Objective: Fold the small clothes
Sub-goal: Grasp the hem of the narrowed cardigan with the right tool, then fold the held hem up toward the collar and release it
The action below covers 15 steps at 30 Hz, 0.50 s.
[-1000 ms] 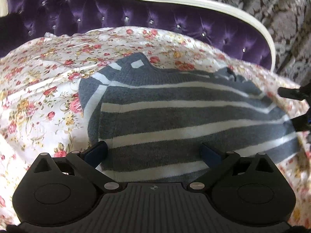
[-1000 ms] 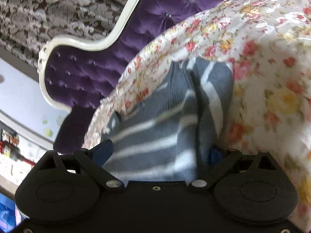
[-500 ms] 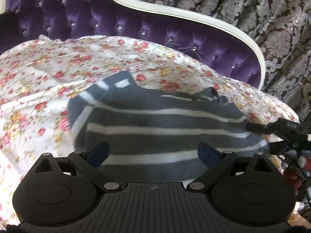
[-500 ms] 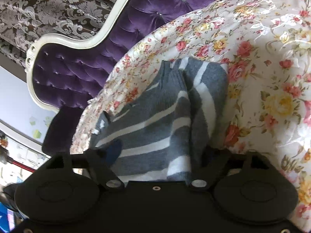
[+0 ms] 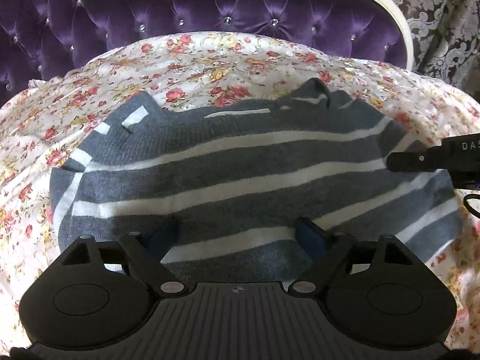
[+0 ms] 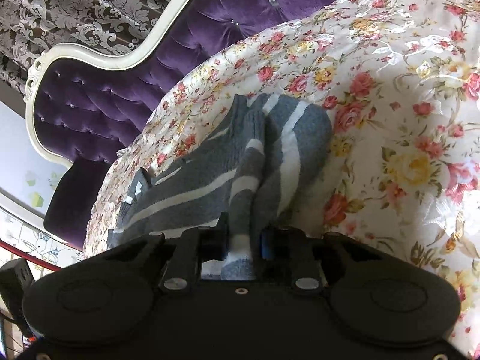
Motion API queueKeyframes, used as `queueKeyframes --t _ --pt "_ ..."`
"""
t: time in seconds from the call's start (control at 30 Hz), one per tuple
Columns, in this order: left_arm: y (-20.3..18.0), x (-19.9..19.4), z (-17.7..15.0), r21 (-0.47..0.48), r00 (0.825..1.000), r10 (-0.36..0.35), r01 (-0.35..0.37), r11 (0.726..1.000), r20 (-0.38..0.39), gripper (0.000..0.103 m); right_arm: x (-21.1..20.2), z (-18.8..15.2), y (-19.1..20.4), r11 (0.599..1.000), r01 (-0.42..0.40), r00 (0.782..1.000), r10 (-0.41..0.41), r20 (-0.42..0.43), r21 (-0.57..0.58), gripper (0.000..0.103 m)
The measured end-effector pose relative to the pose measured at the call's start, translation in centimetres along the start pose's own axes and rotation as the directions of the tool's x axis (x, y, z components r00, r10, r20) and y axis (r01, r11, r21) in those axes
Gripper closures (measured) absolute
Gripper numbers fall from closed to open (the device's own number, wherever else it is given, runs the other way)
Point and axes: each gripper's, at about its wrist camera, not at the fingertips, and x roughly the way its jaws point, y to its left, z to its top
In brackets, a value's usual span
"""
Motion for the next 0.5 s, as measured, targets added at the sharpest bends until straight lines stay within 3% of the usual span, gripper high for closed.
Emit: queueKeyframes --t 0.2,0.5 --pt "2.8 -1.8 0.7 -0.115 0.998 -0.054 0.056 0.992 0.022 0.025 0.1 -0.2 0.1 1.000 0.007 1.000 -0.007 0.008 0.000 0.073" --pt "9.5 -5.0 -0.7 -0.198 0.995 0.027 -0.008 0.980 0.094 0.024 0.1 -0.4 1.1 0.998 0.047 0.998 -0.045 0.034 -0.049 0.074"
